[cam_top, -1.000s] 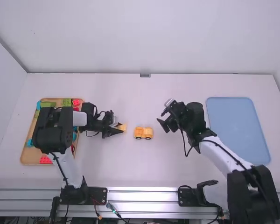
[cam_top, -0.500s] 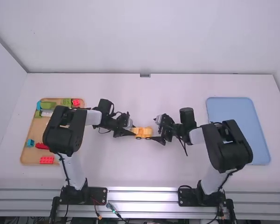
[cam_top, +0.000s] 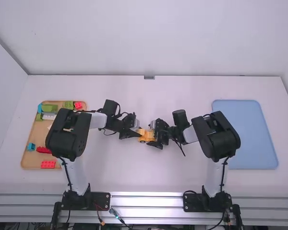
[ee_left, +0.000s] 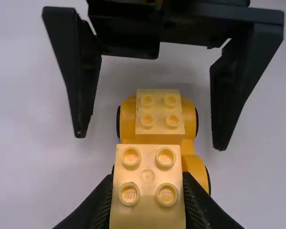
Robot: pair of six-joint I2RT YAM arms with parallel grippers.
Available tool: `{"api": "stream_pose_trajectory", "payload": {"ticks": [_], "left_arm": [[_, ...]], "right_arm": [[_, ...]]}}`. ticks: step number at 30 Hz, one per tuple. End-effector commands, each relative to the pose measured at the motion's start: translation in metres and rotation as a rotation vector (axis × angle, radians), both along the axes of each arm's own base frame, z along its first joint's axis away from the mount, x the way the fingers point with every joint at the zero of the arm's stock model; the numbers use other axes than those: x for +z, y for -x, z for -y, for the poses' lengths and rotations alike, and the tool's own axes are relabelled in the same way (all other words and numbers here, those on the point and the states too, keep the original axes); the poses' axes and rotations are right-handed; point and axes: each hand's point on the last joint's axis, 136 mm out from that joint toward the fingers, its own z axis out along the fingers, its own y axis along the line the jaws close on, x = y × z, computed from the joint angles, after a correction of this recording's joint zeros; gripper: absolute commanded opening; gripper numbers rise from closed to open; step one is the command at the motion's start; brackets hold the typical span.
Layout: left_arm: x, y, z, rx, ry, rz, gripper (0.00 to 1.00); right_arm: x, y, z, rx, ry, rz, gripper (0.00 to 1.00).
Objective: Assemble lego blocks to make yellow taxi
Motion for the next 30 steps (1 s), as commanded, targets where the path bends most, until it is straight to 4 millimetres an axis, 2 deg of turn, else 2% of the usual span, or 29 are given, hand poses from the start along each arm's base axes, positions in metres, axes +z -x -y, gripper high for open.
{"api": "stream_pose_trajectory", "payload": {"ticks": [1,2,4,8,9,11,14,30], "left_arm": [[0.009,0.001,0.009,-0.020,-0.005,0.023,0.16],[0.006,0.001,0.011,-0.015,-0.023,0.017,0.16],[0.004,0.000,0.014,-0.001,-0.040,0.004,0.16],[0.001,-0.001,0.023,0.022,-0.072,-0.013,0.16],[0.000,0.000,0.024,0.020,-0.080,-0.011,0.15],[0.000,0.001,0.026,0.014,-0.078,-0.012,0.14],[0.000,0.000,0.024,0.018,-0.078,-0.015,0.13],[-0.006,0.002,0.025,0.011,-0.103,0.009,0.19]], "right_arm": [[-0.005,-0.004,0.000,-0.003,-0.004,-0.018,0.99],[-0.008,-0.004,0.001,-0.005,0.003,-0.024,1.00],[-0.009,-0.002,0.001,0.001,0.007,-0.028,0.95],[-0.011,0.001,0.002,0.009,0.014,-0.029,0.71],[-0.012,0.001,0.003,0.006,0.020,-0.033,0.61],[-0.016,-0.001,0.005,-0.009,0.041,-0.035,0.53],[-0.021,-0.001,0.008,-0.025,0.064,-0.036,0.49],[-0.025,0.010,0.010,0.013,0.078,-0.042,0.48]]}}
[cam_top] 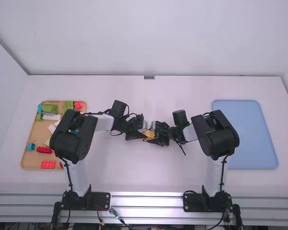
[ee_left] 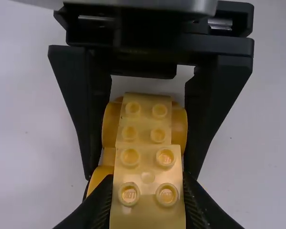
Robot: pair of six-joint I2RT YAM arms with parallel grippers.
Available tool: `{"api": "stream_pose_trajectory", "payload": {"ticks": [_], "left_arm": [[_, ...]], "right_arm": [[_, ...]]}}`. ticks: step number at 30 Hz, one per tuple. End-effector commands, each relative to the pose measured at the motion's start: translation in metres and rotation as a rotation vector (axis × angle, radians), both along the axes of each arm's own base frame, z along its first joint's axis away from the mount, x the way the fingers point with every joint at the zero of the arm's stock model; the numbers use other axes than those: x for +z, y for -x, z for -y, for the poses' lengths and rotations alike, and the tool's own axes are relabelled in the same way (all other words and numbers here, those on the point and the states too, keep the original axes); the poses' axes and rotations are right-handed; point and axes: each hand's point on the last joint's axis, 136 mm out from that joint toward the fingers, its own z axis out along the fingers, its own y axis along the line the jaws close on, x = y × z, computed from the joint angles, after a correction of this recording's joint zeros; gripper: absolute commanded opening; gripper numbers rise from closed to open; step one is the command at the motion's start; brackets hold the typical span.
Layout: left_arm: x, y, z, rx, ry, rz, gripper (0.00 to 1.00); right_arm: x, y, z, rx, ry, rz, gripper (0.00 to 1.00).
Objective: Assemble lego blocks to make yellow taxi
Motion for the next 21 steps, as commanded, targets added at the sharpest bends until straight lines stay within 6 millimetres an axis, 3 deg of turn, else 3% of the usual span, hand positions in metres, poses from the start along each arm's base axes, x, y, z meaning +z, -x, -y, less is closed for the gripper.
{"api": "stream_pose_trajectory", "payload": {"ticks": [1,21], "left_arm": [[-0.002,-0.002,-0.003,0.000,-0.043,0.037,0.18],[-0.003,-0.002,-0.003,-0.007,-0.041,0.059,0.24]], "right_arm": [[-0.013,0.006,0.006,-0.003,0.042,-0.014,0.48],[-0.015,0.022,0.000,0.078,0.042,0.007,0.48]]}}
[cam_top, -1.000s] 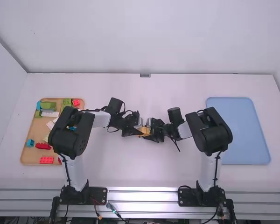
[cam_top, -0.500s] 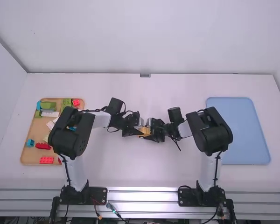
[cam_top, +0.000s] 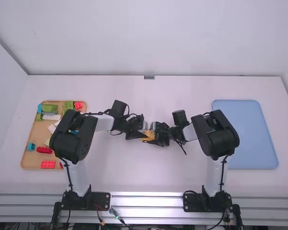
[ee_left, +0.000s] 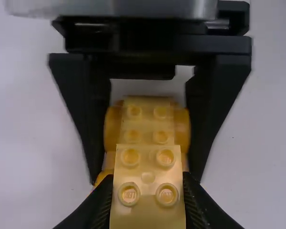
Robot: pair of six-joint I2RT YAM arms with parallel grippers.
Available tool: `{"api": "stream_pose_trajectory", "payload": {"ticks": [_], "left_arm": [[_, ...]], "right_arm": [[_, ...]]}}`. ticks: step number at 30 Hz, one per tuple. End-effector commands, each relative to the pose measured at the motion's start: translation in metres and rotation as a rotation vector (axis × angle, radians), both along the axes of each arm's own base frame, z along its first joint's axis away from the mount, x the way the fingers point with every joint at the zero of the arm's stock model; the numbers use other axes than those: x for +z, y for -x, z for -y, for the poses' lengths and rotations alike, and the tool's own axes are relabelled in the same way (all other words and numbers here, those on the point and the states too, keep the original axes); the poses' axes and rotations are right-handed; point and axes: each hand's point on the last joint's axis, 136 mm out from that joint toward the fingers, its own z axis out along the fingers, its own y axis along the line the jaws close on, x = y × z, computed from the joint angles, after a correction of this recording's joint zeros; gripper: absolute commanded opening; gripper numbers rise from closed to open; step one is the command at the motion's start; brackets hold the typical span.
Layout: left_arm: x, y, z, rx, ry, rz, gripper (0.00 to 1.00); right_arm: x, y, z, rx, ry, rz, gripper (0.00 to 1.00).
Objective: Assemble lego blocks to make yellow taxi
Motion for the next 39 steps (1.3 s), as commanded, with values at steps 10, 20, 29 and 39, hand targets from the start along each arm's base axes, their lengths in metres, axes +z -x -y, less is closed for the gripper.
{"api": "stream_pose_trajectory", "payload": {"ticks": [10,20,29,39], "left_arm": [[-0.008,0.012,-0.006,0.010,-0.055,-0.056,0.23],[-0.009,0.016,-0.007,0.010,-0.060,-0.077,0.06],[0.002,-0.008,-0.006,0.083,-0.060,-0.013,0.04],[0.008,-0.001,-0.007,0.076,-0.063,-0.021,0.05]], "right_arm": [[-0.011,0.005,0.000,0.006,0.043,-0.022,0.49],[-0.010,-0.001,-0.001,-0.014,0.048,-0.021,0.49],[-0.015,-0.004,0.001,-0.035,0.079,-0.017,0.49],[-0.014,-0.004,0.001,-0.034,0.078,-0.015,0.50]]}}
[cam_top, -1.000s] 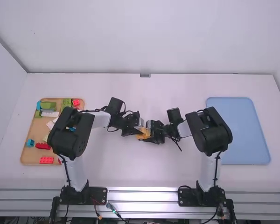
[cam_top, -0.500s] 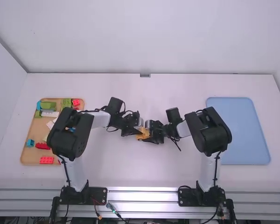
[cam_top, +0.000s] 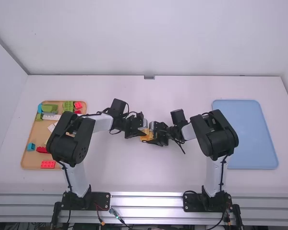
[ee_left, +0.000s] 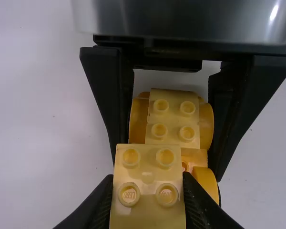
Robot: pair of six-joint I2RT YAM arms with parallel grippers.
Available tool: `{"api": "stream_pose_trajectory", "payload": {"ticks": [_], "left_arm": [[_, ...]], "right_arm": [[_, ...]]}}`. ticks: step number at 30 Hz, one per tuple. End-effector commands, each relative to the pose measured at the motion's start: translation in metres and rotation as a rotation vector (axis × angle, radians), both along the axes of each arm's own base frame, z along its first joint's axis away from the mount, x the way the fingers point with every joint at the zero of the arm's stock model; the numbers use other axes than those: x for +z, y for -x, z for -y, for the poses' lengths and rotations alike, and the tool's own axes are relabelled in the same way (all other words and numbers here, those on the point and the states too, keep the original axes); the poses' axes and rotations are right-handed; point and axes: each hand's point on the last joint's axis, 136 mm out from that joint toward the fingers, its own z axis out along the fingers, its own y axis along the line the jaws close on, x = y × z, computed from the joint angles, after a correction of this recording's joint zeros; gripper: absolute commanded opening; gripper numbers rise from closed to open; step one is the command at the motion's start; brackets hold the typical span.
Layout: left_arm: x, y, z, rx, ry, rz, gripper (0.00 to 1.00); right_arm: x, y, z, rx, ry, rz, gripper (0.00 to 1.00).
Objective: Assemble lego blocks to make yellow taxi
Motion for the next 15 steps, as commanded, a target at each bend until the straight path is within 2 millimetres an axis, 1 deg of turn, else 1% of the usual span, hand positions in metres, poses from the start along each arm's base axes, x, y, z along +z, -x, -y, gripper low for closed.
{"api": "stream_pose_trajectory", "payload": {"ticks": [1,7,12,15], "left_arm": [[0.003,0.008,0.001,-0.007,0.008,-0.001,0.06],[0.000,0.019,0.003,-0.026,0.049,-0.005,0.09],[-0.002,0.020,0.003,-0.027,0.056,0.016,0.13],[-0.003,0.021,0.003,-0.029,0.059,0.017,0.18]], "right_arm": [[-0.014,0.000,0.005,-0.025,0.058,-0.011,0.50],[-0.014,0.001,0.005,-0.025,0.058,-0.012,0.51],[-0.014,0.001,0.005,-0.025,0.057,-0.013,0.51],[-0.014,0.001,0.005,-0.024,0.058,-0.013,0.51]]}}
